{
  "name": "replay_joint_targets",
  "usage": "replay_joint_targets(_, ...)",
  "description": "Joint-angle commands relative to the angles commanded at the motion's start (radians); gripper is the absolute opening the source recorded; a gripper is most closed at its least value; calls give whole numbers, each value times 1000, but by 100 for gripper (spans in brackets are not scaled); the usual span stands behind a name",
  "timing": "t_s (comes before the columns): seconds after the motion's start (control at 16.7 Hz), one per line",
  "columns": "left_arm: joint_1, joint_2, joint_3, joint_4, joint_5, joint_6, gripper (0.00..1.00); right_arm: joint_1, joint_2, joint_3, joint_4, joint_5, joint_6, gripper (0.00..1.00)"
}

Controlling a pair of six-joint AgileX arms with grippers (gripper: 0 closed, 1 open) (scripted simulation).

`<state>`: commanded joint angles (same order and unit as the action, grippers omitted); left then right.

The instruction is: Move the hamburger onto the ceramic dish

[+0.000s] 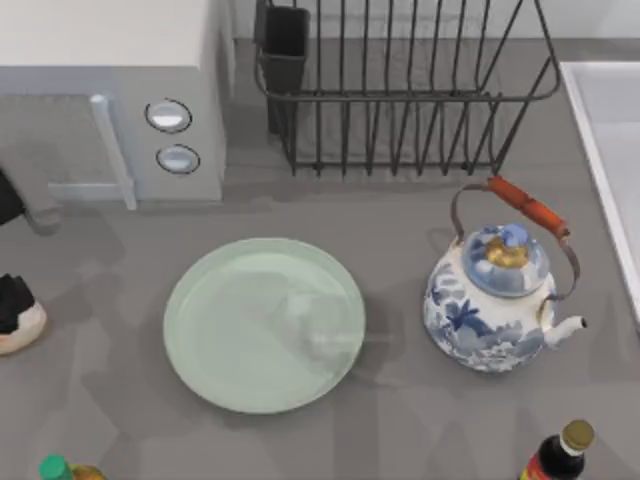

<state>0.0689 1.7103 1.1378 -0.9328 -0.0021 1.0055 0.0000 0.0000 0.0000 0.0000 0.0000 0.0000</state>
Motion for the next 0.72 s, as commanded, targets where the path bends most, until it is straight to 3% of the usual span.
replay_joint_targets(0.24, 5, 96, 81, -50, 1, 62, 100, 0, 0, 0, 0, 0, 0, 100)
replay_joint_targets(0.72, 10, 89, 48, -22, 1, 68, 100, 0, 0, 0, 0, 0, 0, 100)
